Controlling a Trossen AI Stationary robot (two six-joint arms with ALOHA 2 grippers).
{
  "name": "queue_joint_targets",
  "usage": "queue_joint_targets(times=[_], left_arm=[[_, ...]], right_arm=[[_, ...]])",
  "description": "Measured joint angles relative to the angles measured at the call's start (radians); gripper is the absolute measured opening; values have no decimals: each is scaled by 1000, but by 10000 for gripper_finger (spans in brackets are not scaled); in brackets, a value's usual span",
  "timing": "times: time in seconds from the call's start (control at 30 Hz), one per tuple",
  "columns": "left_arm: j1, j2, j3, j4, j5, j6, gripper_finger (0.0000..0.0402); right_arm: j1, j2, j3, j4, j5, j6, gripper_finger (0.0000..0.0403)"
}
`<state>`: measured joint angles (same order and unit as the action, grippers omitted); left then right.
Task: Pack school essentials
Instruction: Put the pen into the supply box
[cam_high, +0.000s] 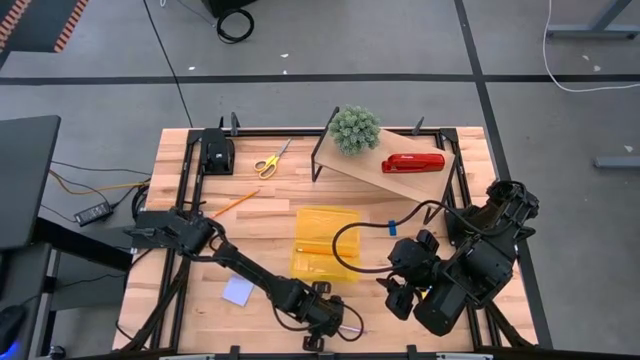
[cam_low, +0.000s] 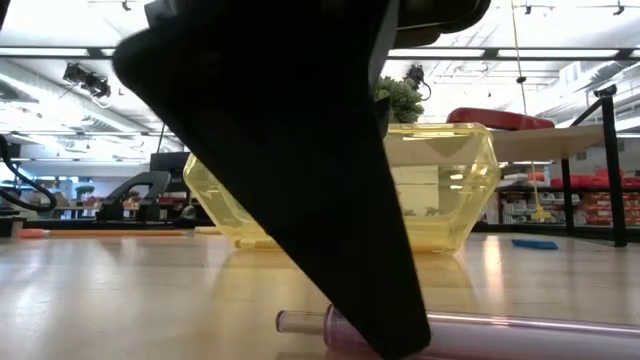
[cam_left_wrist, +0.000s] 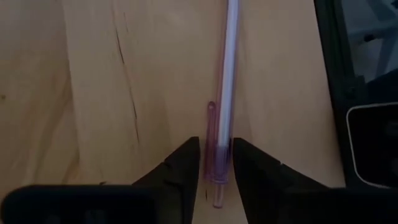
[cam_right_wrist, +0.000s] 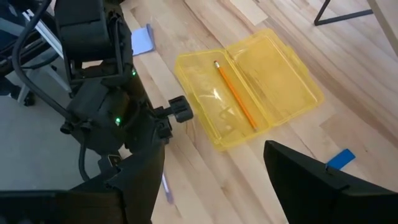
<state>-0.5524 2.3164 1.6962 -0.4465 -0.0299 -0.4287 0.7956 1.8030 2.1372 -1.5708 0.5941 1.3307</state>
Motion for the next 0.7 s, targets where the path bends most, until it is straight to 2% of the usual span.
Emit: queue_joint_targets(times=[0.43,0.7], left_arm=[[-19,16,0,4,-45,12,33],[-16,-3,-4,-13,-44,-6,32]], right_arm=[[0,0,0,0,-4,5,282],[0,0,0,0,-19,5,282]])
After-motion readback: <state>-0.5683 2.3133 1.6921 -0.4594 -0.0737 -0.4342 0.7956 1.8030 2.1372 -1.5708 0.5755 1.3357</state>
